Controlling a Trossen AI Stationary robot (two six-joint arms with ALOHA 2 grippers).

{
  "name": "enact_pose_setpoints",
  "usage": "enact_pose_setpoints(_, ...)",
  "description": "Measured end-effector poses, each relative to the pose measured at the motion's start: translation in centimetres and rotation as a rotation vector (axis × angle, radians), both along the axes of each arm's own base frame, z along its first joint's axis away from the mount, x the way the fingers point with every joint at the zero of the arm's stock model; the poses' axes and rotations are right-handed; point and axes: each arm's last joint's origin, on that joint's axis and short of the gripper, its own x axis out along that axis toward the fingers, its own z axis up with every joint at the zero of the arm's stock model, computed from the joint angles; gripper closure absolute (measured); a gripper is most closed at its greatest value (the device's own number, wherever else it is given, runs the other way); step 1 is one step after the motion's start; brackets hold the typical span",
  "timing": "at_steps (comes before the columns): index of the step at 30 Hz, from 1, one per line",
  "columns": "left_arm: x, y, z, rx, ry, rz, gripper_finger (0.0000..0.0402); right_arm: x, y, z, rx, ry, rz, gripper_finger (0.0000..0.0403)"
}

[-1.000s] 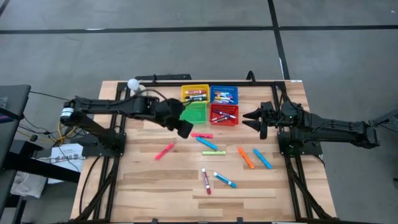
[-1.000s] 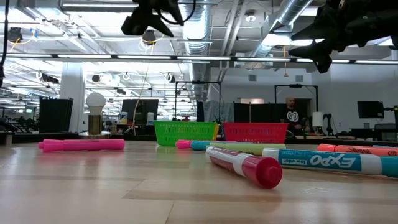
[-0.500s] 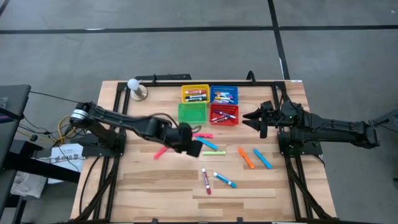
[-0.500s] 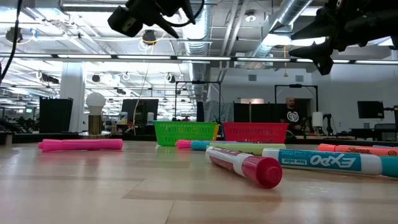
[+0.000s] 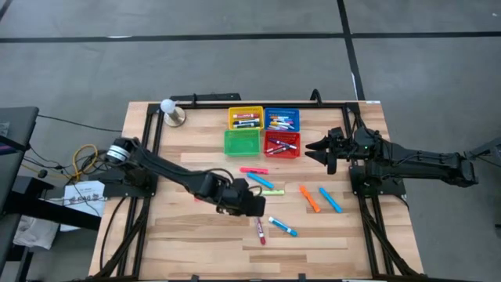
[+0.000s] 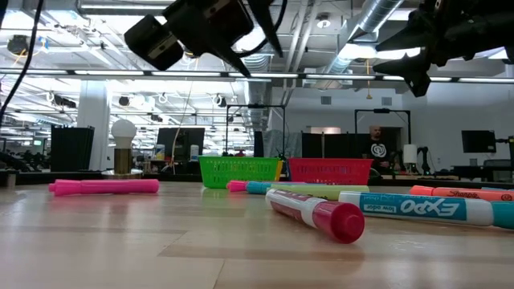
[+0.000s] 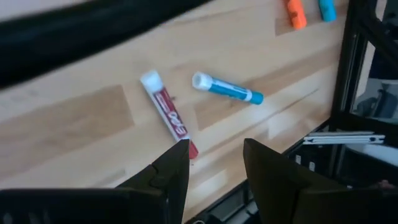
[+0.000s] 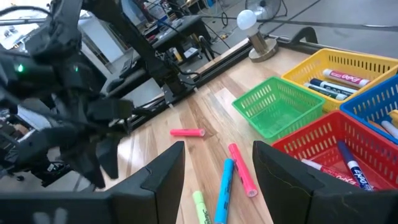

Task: Pick & Place Markers
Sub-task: Put the large red marker pen into the yellow bin

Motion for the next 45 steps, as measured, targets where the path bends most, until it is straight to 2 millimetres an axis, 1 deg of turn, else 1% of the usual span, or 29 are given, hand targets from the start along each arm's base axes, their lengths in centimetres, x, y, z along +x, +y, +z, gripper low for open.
enact_pose_setpoints(4, 0.8, -1.3, -1.2, -0.053, -0.025, 0.029, 0.0252, 0.0, 0.0, 0.0, 0.0, 0.0, 0.0, 0.0225)
enact_pose_setpoints(9, 1.6, -2.1, -3.0, -0.097, -0.015, 0.067, 0.0252, 0.0, 0.0, 0.0, 0.0, 0.001, 0.001, 0.0225)
enact_pose_setpoints(14, 2.0, -2.4, -4.6, -0.111, 0.03, 0.105, 0.0252, 0.0, 0.0, 0.0, 0.0, 0.001, 0.002, 0.0225)
enact_pose_setpoints(24, 2.7, -2.4, -7.3, -0.131, 0.093, 0.115, 0.0252, 0.0, 0.0, 0.0, -0.005, 0.002, 0.003, 0.0225)
enact_pose_setpoints(29, 2.8, -2.4, -7.9, -0.136, 0.107, 0.139, 0.0252, 0.0, 0.0, 0.0, -0.007, 0.002, 0.004, 0.0225)
enact_pose_setpoints(40, 3.5, -0.8, -8.0, -0.121, 0.102, 0.162, 0.0252, 0.0, 0.0, 0.0, -0.007, 0.002, 0.003, 0.0225)
enact_pose_setpoints(45, 3.5, -0.6, -8.1, -0.128, 0.109, 0.159, 0.0252, 0.0, 0.0, 0.0, -0.007, 0.002, 0.003, 0.0225)
